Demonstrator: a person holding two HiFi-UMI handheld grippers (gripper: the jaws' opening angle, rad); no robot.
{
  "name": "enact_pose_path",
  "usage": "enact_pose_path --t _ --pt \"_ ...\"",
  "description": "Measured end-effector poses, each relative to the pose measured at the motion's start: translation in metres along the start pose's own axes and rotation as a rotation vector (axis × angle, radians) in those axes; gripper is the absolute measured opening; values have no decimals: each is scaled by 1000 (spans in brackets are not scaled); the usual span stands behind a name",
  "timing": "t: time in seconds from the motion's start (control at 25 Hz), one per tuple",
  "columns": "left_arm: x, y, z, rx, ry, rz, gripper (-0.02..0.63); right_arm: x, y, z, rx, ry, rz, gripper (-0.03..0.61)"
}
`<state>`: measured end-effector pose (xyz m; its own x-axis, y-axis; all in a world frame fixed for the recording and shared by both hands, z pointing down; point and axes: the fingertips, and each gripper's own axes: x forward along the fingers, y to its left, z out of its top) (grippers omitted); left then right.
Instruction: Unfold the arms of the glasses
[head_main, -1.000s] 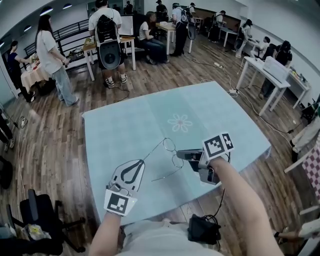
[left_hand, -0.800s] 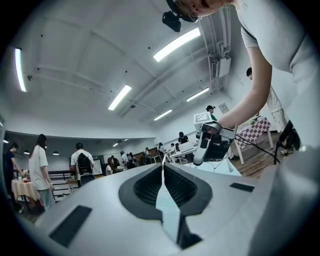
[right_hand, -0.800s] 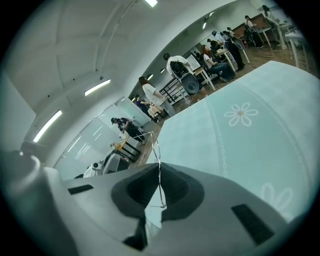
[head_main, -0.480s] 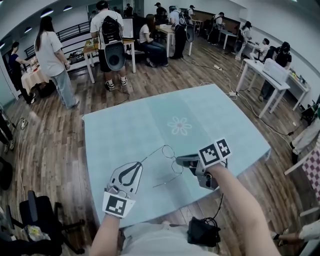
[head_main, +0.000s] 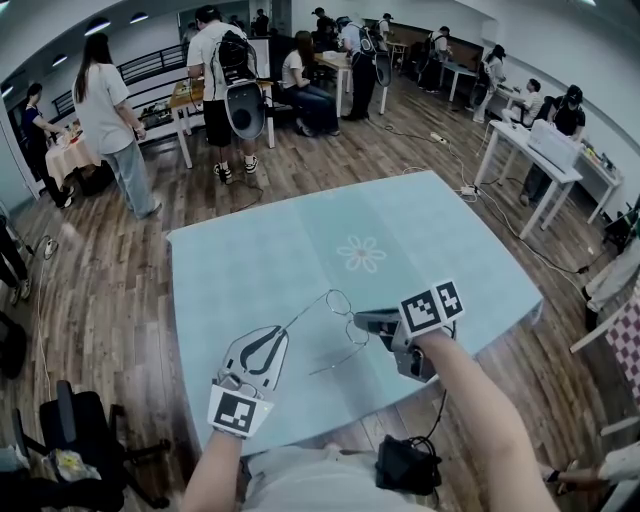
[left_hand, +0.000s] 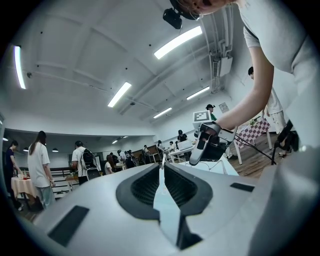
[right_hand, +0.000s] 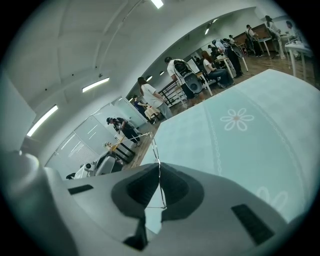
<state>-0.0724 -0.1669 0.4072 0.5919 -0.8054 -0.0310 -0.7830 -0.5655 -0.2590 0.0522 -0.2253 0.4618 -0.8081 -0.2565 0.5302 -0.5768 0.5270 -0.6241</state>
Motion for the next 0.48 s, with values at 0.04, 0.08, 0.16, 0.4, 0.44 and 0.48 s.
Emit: enact_pose_path --t 0.04,0.08,0.16,0.4,0.44,0.48 --pt "0 -1 -1 -4 3 -2 23 0 -1 0 2 -7 -3 14" --pt "0 -2 -1 -7 6 -4 25 0 -2 0 3 -12 -5 14" --pt "1 -4 -2 -9 12 -14 43 0 -3 1 5 -19 -12 14" --pt "-3 -9 -6 2 23 -32 98 4 -9 -3 10 -30 -42 14" --pt "-4 -10 -6 0 23 -31 98 4 -9 -3 12 -32 -46 14" --pt "-5 -10 -6 -3 23 -31 98 5 -10 -4 12 -34 -52 14"
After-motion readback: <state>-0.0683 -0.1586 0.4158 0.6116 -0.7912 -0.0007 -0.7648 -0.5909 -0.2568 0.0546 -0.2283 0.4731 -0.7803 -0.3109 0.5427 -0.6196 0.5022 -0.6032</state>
